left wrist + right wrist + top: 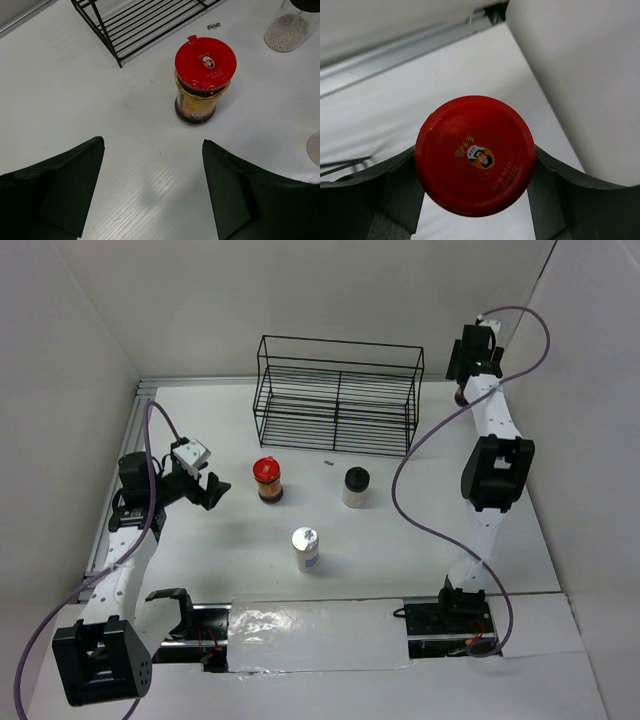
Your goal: Organize the condiment bottles
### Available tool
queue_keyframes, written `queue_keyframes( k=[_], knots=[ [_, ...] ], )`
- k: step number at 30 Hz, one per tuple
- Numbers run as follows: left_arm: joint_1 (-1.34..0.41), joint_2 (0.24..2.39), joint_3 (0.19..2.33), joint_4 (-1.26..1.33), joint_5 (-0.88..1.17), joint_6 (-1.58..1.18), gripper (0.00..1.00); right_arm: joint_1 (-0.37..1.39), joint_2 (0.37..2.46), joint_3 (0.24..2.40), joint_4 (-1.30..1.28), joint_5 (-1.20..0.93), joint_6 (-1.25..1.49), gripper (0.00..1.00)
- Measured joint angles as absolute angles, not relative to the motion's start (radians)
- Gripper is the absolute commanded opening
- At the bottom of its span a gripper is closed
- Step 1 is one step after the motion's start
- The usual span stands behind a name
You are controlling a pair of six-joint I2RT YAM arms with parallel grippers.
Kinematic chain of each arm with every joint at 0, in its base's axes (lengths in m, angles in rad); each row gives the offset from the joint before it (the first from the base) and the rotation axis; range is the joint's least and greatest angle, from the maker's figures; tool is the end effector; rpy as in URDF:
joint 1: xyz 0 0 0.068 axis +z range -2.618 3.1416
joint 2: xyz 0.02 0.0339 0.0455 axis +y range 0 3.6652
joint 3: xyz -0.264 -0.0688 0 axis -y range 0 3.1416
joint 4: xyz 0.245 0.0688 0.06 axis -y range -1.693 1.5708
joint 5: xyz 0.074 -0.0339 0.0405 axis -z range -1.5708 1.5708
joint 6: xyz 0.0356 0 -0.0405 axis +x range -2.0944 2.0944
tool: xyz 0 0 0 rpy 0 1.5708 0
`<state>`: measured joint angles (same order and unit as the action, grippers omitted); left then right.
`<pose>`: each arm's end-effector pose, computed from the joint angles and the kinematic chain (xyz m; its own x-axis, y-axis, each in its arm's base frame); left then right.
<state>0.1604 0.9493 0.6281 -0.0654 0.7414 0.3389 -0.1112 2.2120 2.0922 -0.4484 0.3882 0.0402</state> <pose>0.2117 0.0099 0.2699 -0.1849 0.2185 -0.9582 0.5950 0.8009 0.0678 0.5138 -0.0709 0.2978 -0.5175 0.0952 -0.8504 0.4409 0.8814 -0.1697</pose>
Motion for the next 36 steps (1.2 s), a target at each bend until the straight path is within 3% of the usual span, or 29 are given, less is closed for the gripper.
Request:
queue_keyframes(
  k=[8, 14, 27, 36],
  knots=[
    [0.160, 0.896, 0.615, -0.060, 0.739, 0.328, 0.91, 0.080, 1.780, 1.987, -0.369, 0.514, -0.047, 0.22],
    [0.160, 0.865, 0.615, -0.061, 0.765, 0.308, 0.91, 0.267, 1.599, 1.920, -0.317, 0.406, -0.072, 0.19],
    [0.159, 0.846, 0.615, -0.103, 0.776, 0.307, 0.91, 0.268, 1.777, 1.817, -0.411, 0.173, -0.019, 0.16],
    [0.159, 0.831, 0.615, -0.112, 0.776, 0.307, 0.91, 0.268, 1.810, 1.708, -0.354, 0.169, -0.008, 0.17]
  ],
)
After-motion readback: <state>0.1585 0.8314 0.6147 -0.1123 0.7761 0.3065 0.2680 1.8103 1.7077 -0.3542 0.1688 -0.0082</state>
